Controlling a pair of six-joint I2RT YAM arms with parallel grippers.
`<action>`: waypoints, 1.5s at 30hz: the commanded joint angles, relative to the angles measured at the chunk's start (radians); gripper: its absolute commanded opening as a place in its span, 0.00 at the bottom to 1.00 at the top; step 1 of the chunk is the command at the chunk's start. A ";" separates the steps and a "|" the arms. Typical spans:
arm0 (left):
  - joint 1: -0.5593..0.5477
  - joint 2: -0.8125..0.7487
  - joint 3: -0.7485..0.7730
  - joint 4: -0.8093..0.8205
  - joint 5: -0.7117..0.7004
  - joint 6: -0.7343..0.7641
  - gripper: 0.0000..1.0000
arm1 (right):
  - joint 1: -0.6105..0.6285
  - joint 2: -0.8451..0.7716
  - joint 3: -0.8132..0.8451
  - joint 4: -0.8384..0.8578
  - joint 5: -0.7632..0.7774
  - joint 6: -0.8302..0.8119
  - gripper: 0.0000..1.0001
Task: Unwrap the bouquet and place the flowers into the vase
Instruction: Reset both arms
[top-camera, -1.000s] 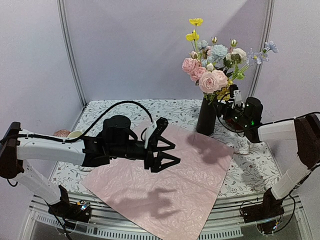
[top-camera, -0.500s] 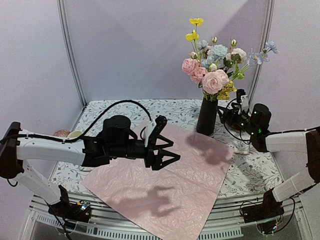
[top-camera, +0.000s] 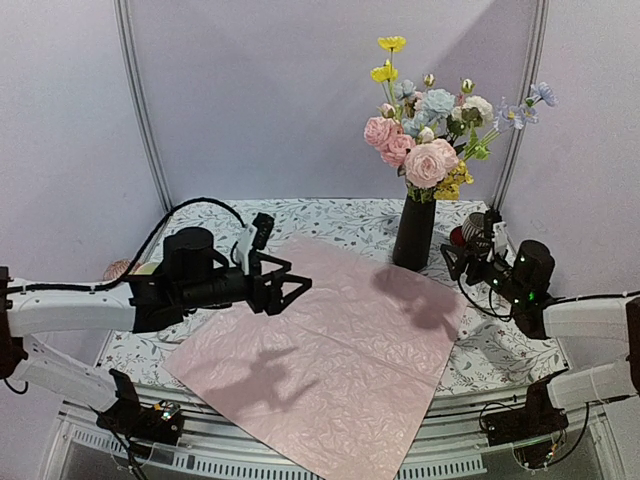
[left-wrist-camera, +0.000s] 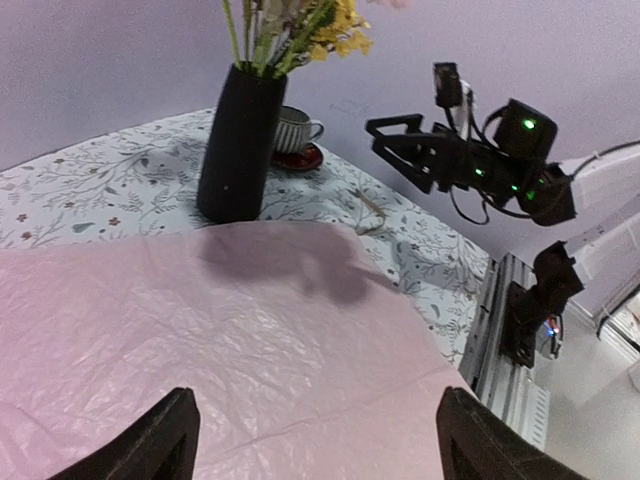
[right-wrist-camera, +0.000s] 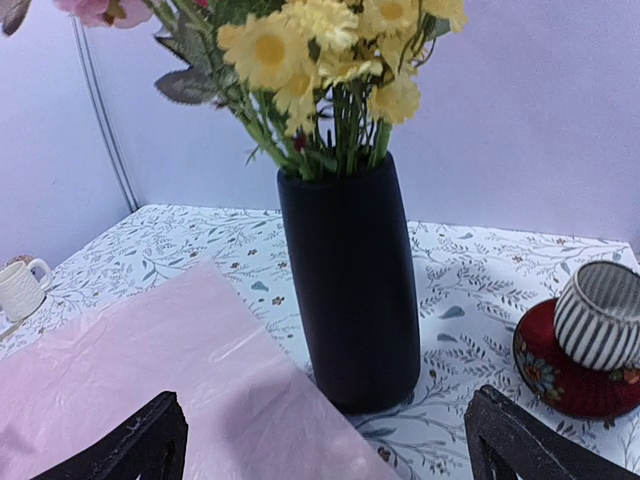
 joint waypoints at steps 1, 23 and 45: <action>0.092 -0.105 -0.055 -0.087 -0.110 -0.022 0.86 | 0.000 -0.078 -0.090 0.069 0.056 0.015 0.99; 0.539 -0.331 -0.431 0.326 -0.614 0.429 0.98 | -0.072 0.077 -0.220 0.533 0.374 -0.330 0.99; 0.781 0.170 -0.461 0.891 -0.376 0.471 0.95 | -0.240 0.327 -0.143 0.585 0.244 -0.186 0.99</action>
